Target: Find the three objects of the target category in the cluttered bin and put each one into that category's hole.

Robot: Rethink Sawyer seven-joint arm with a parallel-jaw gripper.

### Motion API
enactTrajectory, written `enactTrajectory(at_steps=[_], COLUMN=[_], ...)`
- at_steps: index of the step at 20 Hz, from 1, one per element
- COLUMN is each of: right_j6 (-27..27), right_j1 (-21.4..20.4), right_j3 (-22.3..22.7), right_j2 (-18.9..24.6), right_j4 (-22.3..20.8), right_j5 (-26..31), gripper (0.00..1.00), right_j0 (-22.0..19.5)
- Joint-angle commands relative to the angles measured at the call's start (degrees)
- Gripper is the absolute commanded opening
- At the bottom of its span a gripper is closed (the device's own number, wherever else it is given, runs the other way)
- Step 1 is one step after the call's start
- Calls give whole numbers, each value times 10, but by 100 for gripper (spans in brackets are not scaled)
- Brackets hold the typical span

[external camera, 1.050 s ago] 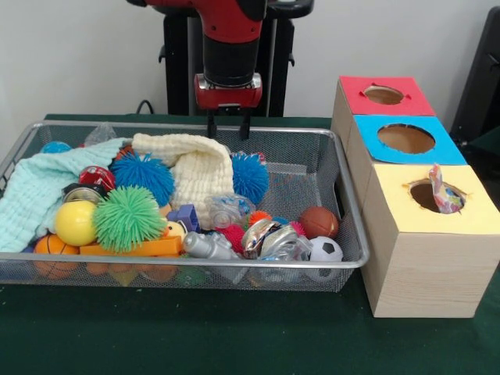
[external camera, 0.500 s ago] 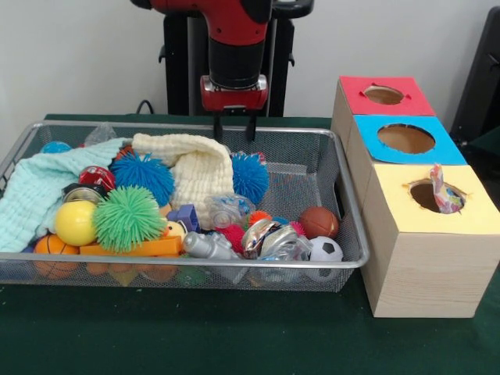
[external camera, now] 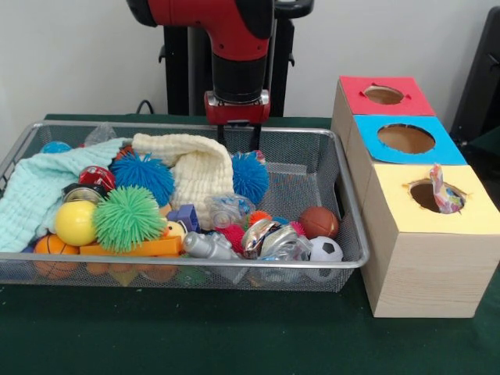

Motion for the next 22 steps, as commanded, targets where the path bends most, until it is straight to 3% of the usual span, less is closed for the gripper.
enactTrajectory(at_steps=[1, 14, 15, 22], right_j6=[94, 79, 81, 88], right_j1=[57, 66, 67, 60], right_j3=[-59, -86, -85, -81], right_j2=[8, 10, 10, 1], right_j4=[20, 5, 3, 7], right_j5=[-27, -45, -55, -64], gripper=[100, 100, 0, 0], right_j0=[6, -11, -12, 0])
